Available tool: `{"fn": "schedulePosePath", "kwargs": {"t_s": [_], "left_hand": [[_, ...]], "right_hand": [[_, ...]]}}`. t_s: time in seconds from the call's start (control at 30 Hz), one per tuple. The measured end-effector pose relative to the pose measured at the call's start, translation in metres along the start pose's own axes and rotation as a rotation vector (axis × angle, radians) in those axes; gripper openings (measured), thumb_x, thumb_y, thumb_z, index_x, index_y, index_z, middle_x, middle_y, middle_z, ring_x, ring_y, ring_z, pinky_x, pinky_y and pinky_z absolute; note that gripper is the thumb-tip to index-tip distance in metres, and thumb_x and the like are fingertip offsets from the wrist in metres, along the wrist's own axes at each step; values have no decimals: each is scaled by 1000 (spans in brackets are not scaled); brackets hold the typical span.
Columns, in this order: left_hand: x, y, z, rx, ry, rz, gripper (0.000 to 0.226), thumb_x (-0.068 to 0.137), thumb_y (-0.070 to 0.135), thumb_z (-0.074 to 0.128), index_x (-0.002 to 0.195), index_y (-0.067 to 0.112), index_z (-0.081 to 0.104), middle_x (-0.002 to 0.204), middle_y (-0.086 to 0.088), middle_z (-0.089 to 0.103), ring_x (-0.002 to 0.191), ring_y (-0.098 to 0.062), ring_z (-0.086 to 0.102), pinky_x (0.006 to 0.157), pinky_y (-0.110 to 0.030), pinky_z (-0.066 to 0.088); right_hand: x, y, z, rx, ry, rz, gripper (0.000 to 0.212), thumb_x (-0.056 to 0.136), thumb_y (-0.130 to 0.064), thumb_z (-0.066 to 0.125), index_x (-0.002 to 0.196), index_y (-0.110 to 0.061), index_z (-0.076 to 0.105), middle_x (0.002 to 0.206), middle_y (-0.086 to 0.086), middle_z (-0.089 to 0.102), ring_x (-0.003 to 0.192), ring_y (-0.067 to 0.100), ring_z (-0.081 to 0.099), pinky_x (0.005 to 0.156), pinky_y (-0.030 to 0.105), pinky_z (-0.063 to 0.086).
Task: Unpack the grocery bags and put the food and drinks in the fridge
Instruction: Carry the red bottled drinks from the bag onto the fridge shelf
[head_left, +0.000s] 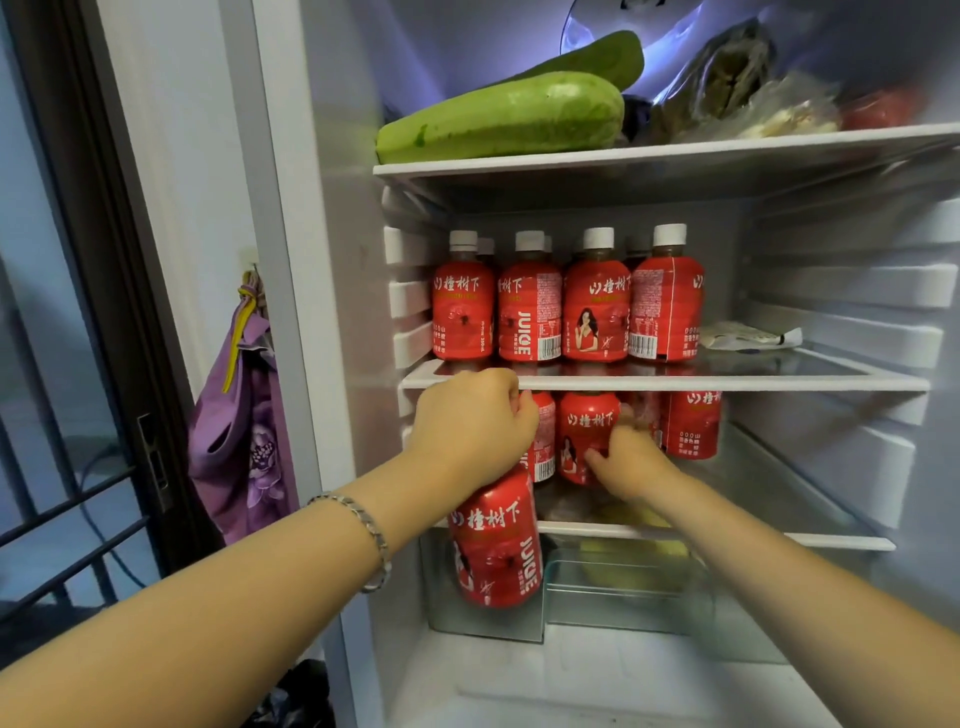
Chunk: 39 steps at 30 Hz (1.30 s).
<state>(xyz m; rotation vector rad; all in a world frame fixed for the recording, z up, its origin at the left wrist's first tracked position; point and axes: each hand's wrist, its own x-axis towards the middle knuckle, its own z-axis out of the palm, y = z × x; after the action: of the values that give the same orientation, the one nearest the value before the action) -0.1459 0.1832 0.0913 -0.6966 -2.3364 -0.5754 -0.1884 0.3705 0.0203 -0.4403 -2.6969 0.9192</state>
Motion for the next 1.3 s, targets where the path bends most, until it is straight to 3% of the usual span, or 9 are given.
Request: {"fn": "schedulePosePath", "kwargs": {"t_s": [0.2, 0.47, 0.6, 0.67, 0.73, 0.83, 1.0, 1.2, 1.3], "left_hand": [[9, 25, 13, -119, 100, 58, 45, 95, 27, 46, 53, 20, 31, 50, 6, 38, 48, -10, 37, 59, -27, 28], [9, 49, 34, -233, 30, 319, 30, 97, 46, 38, 94, 18, 48, 83, 8, 53, 75, -12, 50, 65, -28, 35], [2, 23, 73, 105, -119, 560, 27, 93, 25, 40, 101, 10, 61, 101, -5, 62, 91, -23, 60, 74, -31, 45], [4, 14, 92, 255, -225, 663, 36, 84, 20, 43, 109, 8, 66, 118, -10, 63, 105, -27, 62, 88, -33, 49], [11, 11, 101, 412, -344, 622, 49, 93, 22, 44, 140, 12, 41, 152, -8, 32, 140, -27, 31, 113, -40, 24], [17, 2, 103, 548, -428, 539, 57, 100, 28, 36, 151, 22, 13, 160, 1, -3, 147, -22, -7, 118, -40, -2], [11, -3, 104, 526, -463, 458, 58, 100, 30, 32, 152, 27, 5, 159, 6, -9, 146, -22, -13, 119, -40, -3], [8, 10, 102, 492, -497, 329, 61, 98, 28, 38, 152, 26, 8, 159, 7, -7, 147, -23, -7, 119, -43, 3], [2, 25, 99, 425, -511, 258, 54, 97, 25, 40, 148, 22, 24, 159, 2, 6, 145, -23, 11, 116, -41, 15]], "right_hand": [[-82, -10, -16, 430, -456, -334, 91, 66, -17, 81, 138, -33, 27, 134, -12, 45, 117, 6, 52, 90, 22, 49], [-101, 11, -13, 515, 329, -211, 77, 57, -20, 87, 113, -38, 36, 102, -16, 54, 92, 3, 54, 76, 14, 41], [-89, 37, -27, 492, 514, -66, 71, 58, -15, 85, 117, -22, 47, 104, -2, 60, 91, 16, 57, 78, 25, 41], [-77, 42, -32, 448, 460, -48, 77, 59, -19, 86, 125, -17, 45, 107, -2, 59, 92, 15, 56, 79, 26, 42], [-64, 43, -34, 401, 409, -40, 80, 60, -24, 86, 127, -17, 43, 109, 0, 59, 94, 17, 56, 81, 27, 44], [-44, 46, -29, 405, 403, -20, 83, 61, -29, 87, 129, -16, 41, 120, 5, 60, 106, 23, 59, 88, 33, 48], [-3, 45, -18, 381, 309, -7, 82, 68, -37, 82, 132, -13, 37, 120, 7, 62, 111, 25, 60, 92, 32, 47], [23, 45, -26, 131, 70, 150, 102, 82, -50, 65, 147, -15, -5, 134, 16, 51, 120, 34, 53, 101, 45, 43], [6, 44, -36, 8, -54, 105, 70, 86, -40, 64, 143, -13, 34, 129, 13, 58, 117, 30, 56, 99, 35, 44]]}}
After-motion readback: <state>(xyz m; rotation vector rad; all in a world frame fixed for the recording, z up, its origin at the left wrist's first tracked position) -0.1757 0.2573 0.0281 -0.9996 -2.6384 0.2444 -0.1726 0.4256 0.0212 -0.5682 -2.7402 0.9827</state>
